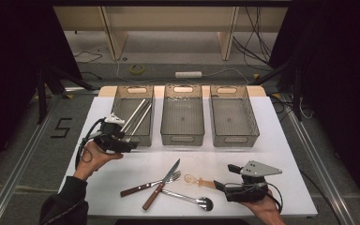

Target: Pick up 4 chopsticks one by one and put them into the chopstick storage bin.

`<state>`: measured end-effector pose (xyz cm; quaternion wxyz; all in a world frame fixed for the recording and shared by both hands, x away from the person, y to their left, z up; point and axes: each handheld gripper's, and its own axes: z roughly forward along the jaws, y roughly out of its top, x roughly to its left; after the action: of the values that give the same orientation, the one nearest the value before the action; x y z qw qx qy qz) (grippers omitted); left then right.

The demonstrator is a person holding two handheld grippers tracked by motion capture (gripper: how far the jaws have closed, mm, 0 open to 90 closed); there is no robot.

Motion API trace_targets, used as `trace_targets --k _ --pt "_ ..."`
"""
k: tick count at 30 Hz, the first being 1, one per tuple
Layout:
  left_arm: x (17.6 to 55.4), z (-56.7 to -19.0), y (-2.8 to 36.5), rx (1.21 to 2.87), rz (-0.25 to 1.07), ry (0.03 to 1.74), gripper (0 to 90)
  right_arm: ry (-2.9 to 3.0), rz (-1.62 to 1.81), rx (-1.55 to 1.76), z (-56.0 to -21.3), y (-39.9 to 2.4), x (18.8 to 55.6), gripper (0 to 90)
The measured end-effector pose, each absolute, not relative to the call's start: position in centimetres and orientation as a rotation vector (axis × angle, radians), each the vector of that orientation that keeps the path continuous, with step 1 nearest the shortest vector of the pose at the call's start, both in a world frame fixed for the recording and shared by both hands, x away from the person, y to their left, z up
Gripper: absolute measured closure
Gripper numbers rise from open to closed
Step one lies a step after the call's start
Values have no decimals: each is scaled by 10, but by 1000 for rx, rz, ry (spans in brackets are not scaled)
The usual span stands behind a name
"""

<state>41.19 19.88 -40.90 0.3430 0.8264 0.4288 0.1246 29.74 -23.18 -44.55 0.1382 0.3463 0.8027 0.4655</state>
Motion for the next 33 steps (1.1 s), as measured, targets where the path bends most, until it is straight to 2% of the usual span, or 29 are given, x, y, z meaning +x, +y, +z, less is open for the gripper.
trace_targets --k 14,21,33 --pt "370 -420 196 2022 286 1032 219 2451 1239 963 -448 -224 303 238" --pt "358 -419 202 1944 277 1030 198 2532 1156 906 -449 -216 309 253" --pt "341 -418 201 1904 309 1009 173 2663 965 820 -453 -200 321 265"
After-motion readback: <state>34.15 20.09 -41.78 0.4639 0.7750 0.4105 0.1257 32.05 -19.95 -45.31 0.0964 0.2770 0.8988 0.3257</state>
